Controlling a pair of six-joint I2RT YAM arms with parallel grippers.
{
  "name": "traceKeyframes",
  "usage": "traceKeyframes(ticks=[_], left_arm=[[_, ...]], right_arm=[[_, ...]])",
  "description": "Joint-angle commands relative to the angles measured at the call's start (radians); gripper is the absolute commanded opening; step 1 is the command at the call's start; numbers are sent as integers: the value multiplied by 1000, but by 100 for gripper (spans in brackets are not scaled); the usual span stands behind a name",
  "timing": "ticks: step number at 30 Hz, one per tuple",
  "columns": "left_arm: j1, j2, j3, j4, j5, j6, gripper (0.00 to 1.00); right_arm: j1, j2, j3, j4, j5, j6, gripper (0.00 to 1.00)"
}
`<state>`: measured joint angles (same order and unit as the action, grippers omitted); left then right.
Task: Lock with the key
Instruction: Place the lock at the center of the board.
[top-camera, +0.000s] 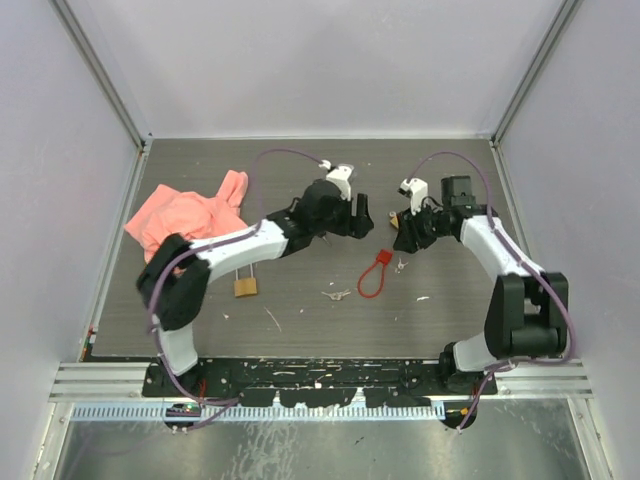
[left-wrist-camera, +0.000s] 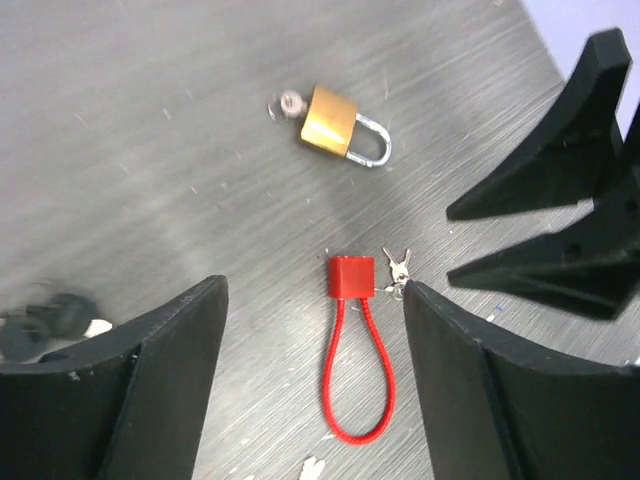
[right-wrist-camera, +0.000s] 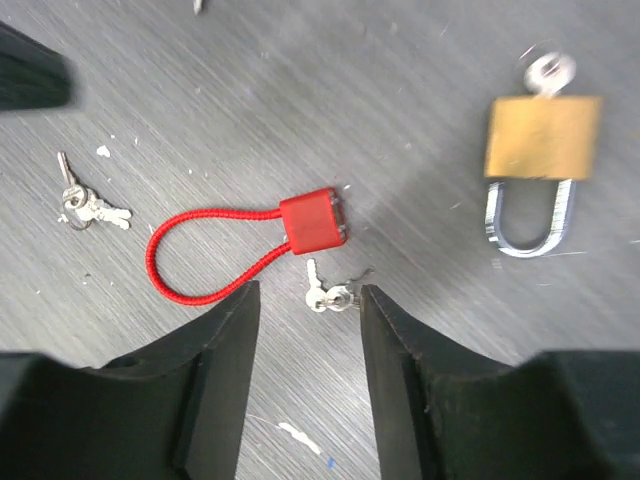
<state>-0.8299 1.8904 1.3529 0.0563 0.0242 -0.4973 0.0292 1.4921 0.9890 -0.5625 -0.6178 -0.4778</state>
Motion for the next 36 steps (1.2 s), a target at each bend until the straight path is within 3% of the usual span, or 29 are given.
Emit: traceKeyframes(ticks=[1, 3, 5, 6, 11, 16, 19, 25, 36], left_arm=[[0, -305, -115, 143, -127, 278, 78], [11, -438, -188, 176, -132, 349, 95], [44, -565, -249, 182, -78, 382, 98], [70, -623, -264, 159, -25, 374, 98], [236, -794, -120, -215, 168, 288, 98], [253, -859, 86, -521, 184, 334, 98], [252, -880, 185, -630, 182, 357, 98], [253, -920, 248, -720, 169, 381, 98], [254, -962, 213, -739, 166, 381, 98]], right_arm=[[2, -193, 38, 39, 53, -86, 54], [2, -272, 63, 63, 108, -114, 72], [1, -342, 96, 111, 152, -72, 96], [-1, -368, 120, 127, 164, -28, 99], [0, -312, 426, 45, 157, 258, 100], [-2, -273, 694, -36, 108, 314, 100], [-2, -262, 789, -24, 169, 466, 100], [-2, -266, 885, -63, 250, 575, 100], [-2, -271, 900, -76, 175, 553, 100]])
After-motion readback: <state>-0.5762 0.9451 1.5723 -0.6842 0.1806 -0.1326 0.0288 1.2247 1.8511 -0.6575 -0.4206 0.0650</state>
